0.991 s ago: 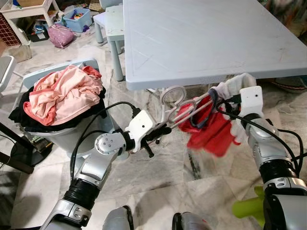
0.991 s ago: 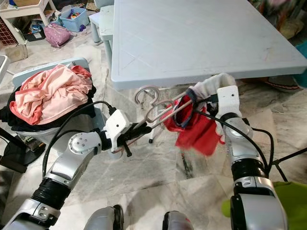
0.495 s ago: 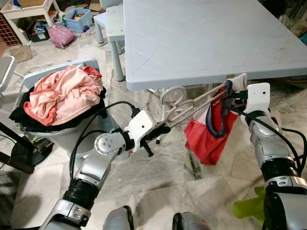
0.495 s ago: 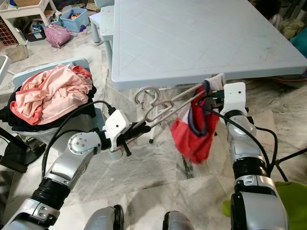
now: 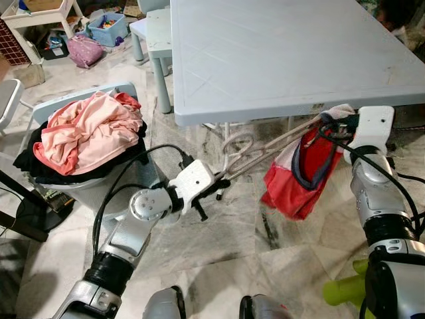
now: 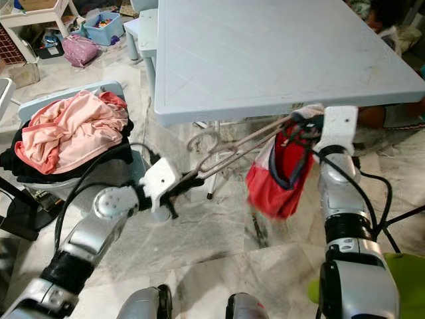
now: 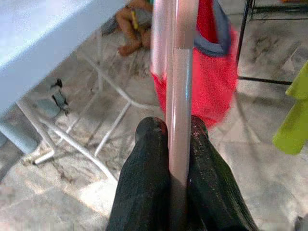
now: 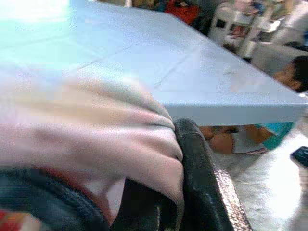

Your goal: Hang hanger

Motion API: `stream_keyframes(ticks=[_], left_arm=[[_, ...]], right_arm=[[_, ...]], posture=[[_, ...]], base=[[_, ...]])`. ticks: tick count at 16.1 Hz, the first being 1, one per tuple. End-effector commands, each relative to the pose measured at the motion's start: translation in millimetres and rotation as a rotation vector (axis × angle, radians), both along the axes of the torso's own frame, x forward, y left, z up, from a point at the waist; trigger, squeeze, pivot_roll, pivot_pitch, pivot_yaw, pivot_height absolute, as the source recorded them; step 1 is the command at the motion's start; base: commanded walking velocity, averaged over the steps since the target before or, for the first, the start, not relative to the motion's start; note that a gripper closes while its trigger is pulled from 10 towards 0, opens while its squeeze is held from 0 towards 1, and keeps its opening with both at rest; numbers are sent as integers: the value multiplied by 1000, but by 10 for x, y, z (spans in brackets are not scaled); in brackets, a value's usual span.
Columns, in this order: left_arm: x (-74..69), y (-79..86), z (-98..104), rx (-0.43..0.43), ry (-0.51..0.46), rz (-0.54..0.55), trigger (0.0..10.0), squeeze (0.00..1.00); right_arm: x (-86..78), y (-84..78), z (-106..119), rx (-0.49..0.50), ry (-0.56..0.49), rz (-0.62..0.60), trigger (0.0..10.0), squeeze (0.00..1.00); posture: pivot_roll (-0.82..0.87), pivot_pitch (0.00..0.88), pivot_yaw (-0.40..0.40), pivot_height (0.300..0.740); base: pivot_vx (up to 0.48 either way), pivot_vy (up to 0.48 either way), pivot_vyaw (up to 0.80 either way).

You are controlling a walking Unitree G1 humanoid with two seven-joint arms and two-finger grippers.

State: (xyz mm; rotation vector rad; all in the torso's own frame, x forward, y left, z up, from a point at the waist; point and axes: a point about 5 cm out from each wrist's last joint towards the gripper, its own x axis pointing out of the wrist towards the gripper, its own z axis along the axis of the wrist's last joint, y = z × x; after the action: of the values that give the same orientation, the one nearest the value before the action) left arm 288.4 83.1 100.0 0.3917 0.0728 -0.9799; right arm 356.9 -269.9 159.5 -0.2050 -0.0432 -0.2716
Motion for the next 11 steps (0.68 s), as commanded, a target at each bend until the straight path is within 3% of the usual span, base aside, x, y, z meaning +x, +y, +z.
stream_keyframes(ticks=[1, 6, 9, 11], left_arm=[[-38, 37, 5, 29, -24, -6, 0, 0], [-248, 110, -81, 72, -19, -41, 0, 0], [-354, 259, -114, 62, -23, 54, 0, 0], [-350, 384, -40, -11, -90, 241, 0, 0]], right_arm=[[40, -49, 226, -14, -82, -46, 0, 0], [115, -103, 424, -31, -141, -155, 0, 0], [143, -84, 446, -58, -139, -174, 0, 0], [119, -92, 397, -107, -121, -158, 0, 0]], posture=[[-40, 92, 59, 740], [-21, 94, 45, 740], [-13, 95, 35, 740], [-8, 100, 26, 740]], base=[[0, 0, 0], [0, 0, 0], [0, 0, 0], [0, 0, 0]])
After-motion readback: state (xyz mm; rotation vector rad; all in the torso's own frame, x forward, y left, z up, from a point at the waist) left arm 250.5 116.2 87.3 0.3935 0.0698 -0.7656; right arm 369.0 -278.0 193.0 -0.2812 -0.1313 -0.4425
